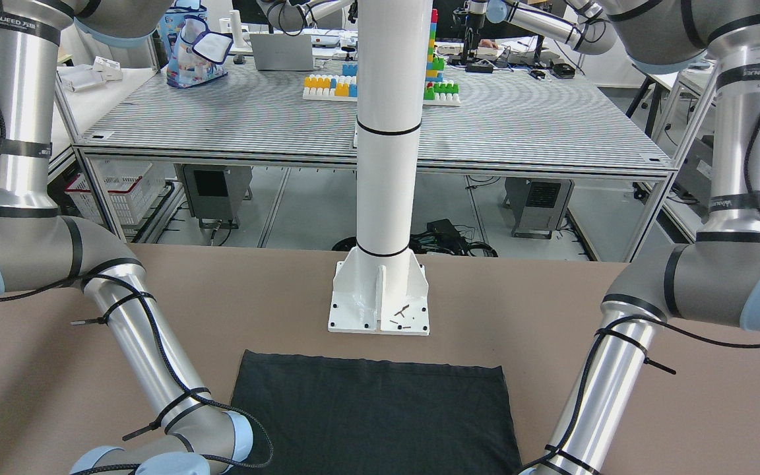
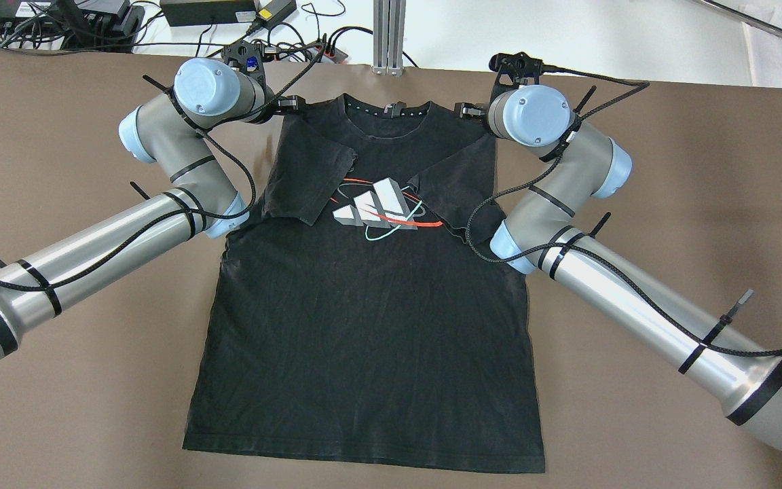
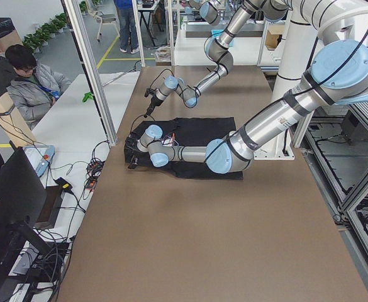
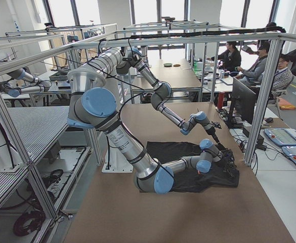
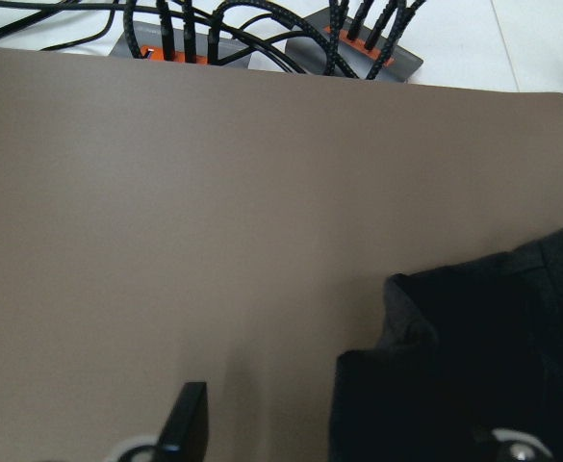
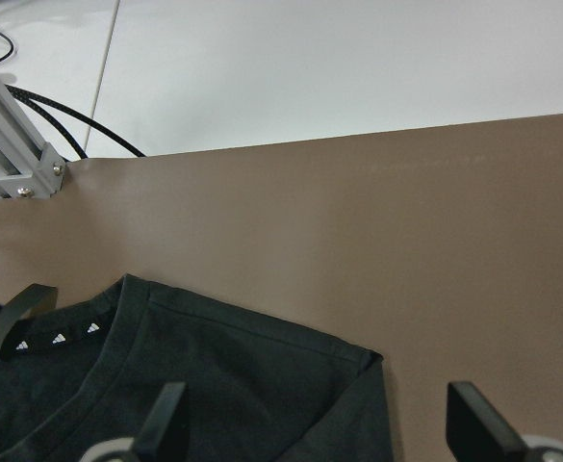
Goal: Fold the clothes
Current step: 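Hold both grippers at the shirt's shoulders near the collar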
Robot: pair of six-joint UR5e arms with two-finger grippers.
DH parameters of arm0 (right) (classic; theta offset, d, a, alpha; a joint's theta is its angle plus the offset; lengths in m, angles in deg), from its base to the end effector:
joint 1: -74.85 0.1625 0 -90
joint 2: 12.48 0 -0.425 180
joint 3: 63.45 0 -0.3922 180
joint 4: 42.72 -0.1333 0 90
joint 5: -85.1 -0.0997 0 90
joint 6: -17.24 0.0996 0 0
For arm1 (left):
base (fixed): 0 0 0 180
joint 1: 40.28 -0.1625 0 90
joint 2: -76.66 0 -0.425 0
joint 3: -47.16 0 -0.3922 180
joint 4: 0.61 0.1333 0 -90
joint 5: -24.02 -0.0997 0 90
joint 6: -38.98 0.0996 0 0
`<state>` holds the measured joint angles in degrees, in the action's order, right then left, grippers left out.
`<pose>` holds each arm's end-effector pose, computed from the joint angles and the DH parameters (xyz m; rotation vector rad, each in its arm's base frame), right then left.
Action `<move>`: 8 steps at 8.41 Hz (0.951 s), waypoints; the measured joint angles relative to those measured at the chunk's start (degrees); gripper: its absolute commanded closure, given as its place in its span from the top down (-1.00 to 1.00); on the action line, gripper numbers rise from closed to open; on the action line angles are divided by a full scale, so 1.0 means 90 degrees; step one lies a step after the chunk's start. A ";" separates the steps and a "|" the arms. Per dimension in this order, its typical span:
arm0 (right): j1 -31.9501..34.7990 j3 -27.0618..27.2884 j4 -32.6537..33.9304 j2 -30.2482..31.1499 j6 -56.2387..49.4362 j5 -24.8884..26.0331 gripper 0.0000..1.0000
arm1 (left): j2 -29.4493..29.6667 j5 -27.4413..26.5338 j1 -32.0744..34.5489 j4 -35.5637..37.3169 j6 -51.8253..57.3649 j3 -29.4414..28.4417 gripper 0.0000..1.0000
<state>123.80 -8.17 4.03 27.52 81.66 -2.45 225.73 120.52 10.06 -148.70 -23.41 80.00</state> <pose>-0.4484 -0.7244 0.2992 0.6542 -0.7950 0.3934 0.4754 -0.7647 0.3310 0.5803 0.8815 -0.3000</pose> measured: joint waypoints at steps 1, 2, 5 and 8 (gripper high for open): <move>-0.0001 0.0002 0.0000 0.0000 0.0000 0.0021 0.88 | 0.0005 0.0007 -0.0010 0.0000 -0.0001 -0.0010 -0.43; -0.0008 0.0019 0.0000 -0.0001 0.0000 0.0038 0.88 | 0.0007 0.0025 -0.0012 -0.0001 -0.0001 -0.0011 -0.64; -0.0044 0.0053 0.0000 0.0007 0.0000 0.0084 0.88 | 0.0006 0.0108 -0.0012 -0.0005 -0.0001 -0.0007 -0.64; -0.0049 0.0058 0.0000 0.0000 0.0000 0.0088 0.88 | 0.0000 0.0130 -0.0007 -0.0013 -0.0001 -0.0012 -0.06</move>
<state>123.36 -7.65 4.03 27.52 81.66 -1.65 225.72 121.69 9.99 -148.82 -23.43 79.89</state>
